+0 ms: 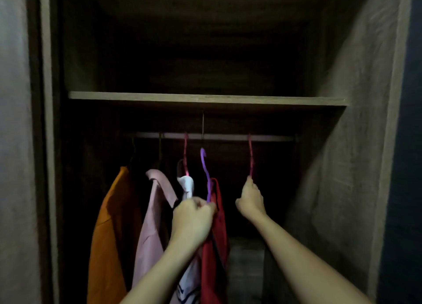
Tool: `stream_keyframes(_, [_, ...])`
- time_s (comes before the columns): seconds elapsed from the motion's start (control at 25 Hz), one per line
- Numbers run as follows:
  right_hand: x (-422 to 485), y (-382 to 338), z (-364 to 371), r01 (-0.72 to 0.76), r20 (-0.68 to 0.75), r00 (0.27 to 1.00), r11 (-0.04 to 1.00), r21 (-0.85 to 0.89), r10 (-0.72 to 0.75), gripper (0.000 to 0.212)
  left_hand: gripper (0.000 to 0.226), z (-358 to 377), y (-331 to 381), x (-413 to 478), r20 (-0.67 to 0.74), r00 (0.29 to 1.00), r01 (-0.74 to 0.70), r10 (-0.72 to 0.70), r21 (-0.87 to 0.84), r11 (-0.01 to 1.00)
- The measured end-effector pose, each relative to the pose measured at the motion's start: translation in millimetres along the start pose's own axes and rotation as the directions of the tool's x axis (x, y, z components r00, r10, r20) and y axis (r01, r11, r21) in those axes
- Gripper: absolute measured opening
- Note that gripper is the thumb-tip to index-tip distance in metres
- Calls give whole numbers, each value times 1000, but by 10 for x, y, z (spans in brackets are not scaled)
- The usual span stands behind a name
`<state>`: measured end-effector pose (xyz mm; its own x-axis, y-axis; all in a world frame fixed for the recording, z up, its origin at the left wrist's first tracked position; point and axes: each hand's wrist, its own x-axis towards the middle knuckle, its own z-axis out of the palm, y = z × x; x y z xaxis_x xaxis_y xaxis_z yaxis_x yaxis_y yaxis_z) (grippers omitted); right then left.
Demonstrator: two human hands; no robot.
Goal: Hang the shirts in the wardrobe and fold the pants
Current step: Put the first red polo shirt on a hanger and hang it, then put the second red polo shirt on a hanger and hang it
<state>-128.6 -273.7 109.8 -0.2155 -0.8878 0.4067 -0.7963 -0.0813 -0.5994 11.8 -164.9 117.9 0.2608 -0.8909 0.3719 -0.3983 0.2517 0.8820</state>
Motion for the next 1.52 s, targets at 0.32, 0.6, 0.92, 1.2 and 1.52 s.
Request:
stream_keyframes(0.32, [124, 374, -408, 85, 83, 994, 984, -159, -72, 78, 29, 789, 480, 876, -60, 996, 61, -61, 4, 998])
stream_keyframes(0.6, [107, 384, -633, 189, 211, 966, 967, -169, -152, 79, 37, 1108, 387, 1251, -69, 994, 97, -88, 137, 986])
stream_keyframes(0.92, [26, 304, -655, 293, -43, 946, 906, -305, -321, 63, 46, 932, 384, 1150, -70, 990, -94, 123, 327, 940])
stream_keyframes(1.2, [-706, -403, 51, 621, -91, 761, 762, -183, -642, 53, 27, -287, -201, 709, -213, 886, -299, 412, 418, 858])
stream_keyframes(1.52, [-2069, -1647, 1426, 761, 172, 617, 638, 117, -768, 60, 36, -2495, -1798, -395, -157, 967, -31, 201, 709, 704])
